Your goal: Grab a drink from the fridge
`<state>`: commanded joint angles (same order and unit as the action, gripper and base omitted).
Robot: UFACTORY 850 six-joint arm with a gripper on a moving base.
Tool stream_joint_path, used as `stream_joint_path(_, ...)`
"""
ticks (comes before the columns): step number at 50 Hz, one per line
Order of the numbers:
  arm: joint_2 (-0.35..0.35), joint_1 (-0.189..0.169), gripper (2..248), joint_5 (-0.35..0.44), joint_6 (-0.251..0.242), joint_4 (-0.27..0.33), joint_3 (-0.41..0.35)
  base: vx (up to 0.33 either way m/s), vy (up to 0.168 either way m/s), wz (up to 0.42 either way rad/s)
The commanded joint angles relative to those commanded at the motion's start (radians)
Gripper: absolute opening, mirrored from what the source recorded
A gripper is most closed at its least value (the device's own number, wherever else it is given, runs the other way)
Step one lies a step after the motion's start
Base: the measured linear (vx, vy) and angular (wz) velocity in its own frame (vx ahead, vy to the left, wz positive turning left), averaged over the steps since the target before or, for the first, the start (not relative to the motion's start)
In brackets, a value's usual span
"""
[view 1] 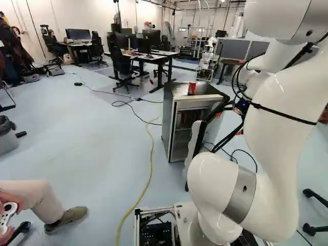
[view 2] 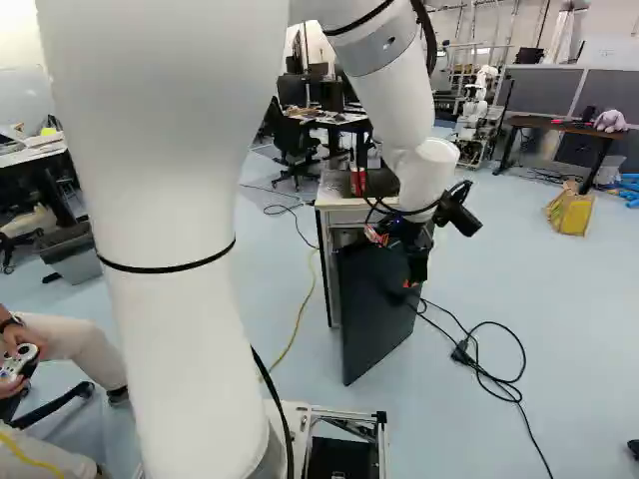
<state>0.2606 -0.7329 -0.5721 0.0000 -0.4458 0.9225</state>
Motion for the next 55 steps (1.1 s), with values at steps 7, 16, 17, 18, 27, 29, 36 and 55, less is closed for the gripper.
stream_joint_path(7, -0.007, 0.027, 247, 0.000, 0.000, 0.000, -0.009, 0.000, 0.000, 0.000)
stream_joint_path(16, -0.013, 0.063, 247, 0.000, 0.000, 0.000, -0.017, 0.000, 0.000, 0.000)
stream_joint_path(17, -0.014, 0.067, 247, 0.000, 0.000, 0.000, -0.018, 0.000, 0.000, 0.000)
stream_joint_path(18, -0.014, 0.072, 247, 0.000, 0.000, 0.000, -0.018, 0.000, 0.000, 0.000)
stream_joint_path(27, -0.017, 0.110, 247, 0.000, 0.000, 0.000, -0.022, 0.000, 0.000, 0.000)
stream_joint_path(29, -0.017, 0.118, 247, 0.000, 0.000, 0.000, -0.022, 0.000, 0.000, 0.000)
stream_joint_path(36, -0.016, 0.149, 247, 0.000, 0.000, 0.000, -0.021, 0.000, 0.000, 0.000)
stream_joint_path(55, 0.007, 0.235, 247, 0.000, 0.000, 0.000, 0.009, 0.000, 0.000, 0.000)
